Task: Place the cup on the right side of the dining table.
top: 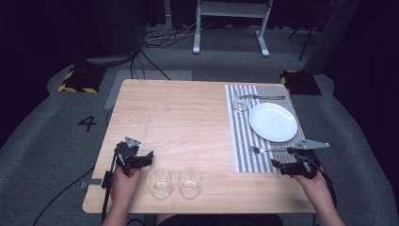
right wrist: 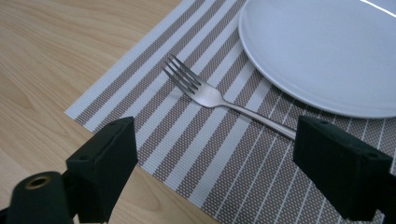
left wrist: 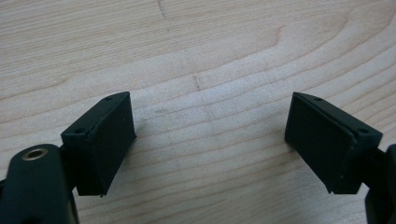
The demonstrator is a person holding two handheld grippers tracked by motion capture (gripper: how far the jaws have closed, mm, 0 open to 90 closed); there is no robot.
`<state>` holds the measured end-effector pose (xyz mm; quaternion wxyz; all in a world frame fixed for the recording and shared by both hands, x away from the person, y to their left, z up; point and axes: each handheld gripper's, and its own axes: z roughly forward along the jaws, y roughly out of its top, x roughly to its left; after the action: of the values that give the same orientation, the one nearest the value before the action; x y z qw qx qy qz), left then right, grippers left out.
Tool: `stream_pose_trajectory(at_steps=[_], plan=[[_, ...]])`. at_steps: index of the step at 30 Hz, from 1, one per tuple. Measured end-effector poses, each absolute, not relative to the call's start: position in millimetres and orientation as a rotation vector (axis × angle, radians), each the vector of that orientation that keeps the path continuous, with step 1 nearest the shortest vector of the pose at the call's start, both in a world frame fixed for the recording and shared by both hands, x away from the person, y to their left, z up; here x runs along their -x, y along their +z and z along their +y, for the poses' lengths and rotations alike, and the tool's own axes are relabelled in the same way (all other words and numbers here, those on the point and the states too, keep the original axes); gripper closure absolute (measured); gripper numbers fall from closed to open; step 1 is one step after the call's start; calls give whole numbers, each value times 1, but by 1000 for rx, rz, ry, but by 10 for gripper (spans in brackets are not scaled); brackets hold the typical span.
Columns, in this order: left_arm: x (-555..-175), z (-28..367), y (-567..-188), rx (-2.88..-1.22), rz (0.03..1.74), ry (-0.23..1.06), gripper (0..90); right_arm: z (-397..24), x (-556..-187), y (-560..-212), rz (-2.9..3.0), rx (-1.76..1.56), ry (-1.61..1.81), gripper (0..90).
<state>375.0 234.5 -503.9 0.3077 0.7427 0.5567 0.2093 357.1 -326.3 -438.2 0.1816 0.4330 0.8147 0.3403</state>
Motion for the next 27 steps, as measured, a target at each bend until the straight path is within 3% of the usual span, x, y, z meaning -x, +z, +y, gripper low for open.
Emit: stream_pose_trajectory(at_steps=[27], plan=[[-375,235,-504,-1964,1473,554,163,-335,-335,-489,2282,-1304,920,142]])
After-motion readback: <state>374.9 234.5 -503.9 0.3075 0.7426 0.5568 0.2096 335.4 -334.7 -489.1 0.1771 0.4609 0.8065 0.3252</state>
